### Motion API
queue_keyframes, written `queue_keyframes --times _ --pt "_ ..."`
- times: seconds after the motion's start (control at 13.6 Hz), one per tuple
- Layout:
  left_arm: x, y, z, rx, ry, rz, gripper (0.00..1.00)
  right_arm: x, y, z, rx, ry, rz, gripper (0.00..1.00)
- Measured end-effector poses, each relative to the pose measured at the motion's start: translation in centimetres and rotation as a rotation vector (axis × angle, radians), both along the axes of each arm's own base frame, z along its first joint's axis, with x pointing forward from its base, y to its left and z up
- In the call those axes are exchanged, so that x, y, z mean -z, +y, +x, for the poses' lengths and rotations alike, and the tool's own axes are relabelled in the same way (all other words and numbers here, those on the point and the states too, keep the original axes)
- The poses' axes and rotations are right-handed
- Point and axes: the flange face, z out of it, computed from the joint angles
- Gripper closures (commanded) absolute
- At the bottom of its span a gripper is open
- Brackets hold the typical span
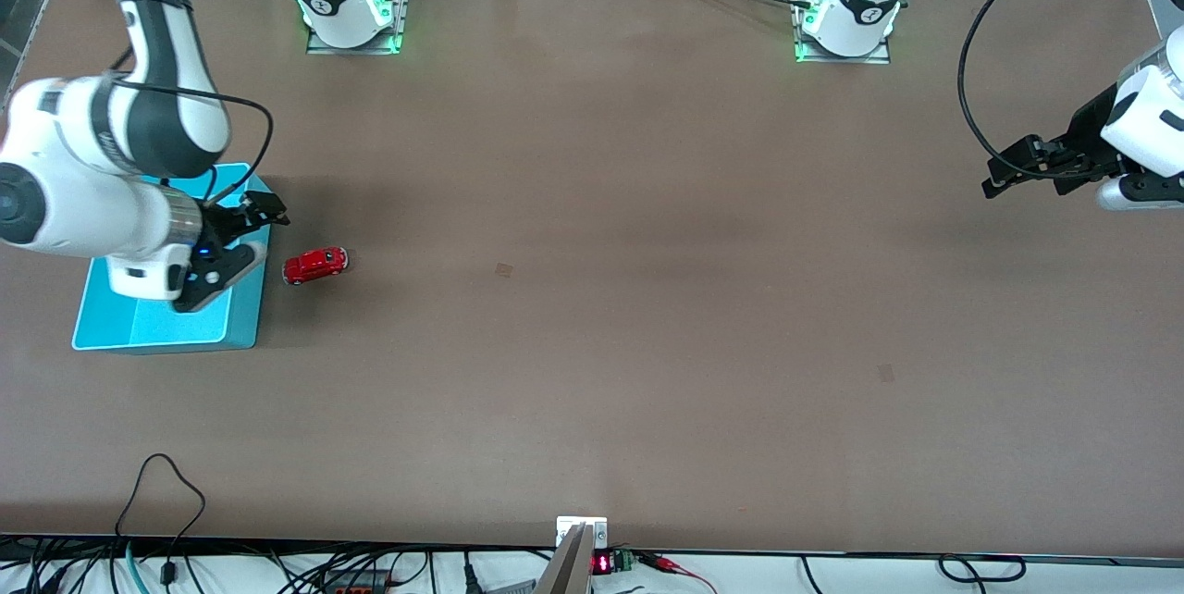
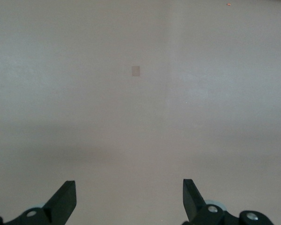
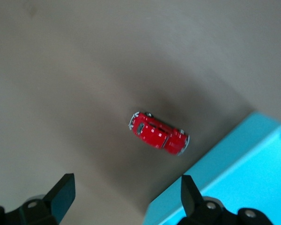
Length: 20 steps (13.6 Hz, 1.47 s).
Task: Wind red beetle toy and store in blue box
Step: 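Lower the right gripper and grasp the red car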
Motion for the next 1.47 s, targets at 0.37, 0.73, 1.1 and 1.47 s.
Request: queue_keyframes --times 0.37,0.73,1.1,1.47 --pt "-1.4 -0.1 -0.2 0.005 0.002 0.0 0.0 5.6 -0.8 -2.2 -0.493 -0.109 0.02 0.0" --pt "-1.5 -0.2 -0.3 0.006 0.008 0.0 0.0 13.0 -3.4 -6.8 -0.83 -0.223 0.041 0.0" --pt "-1.4 -0.2 -0.3 0.006 0.011 0.001 0.0 14.3 -2.8 -7.8 -0.918 -0.244 0.046 0.0" --pt "-1.4 0.1 -0.3 0.002 0.012 0.002 0.0 18.0 -2.1 -8.1 -0.932 -0.261 0.051 0.3"
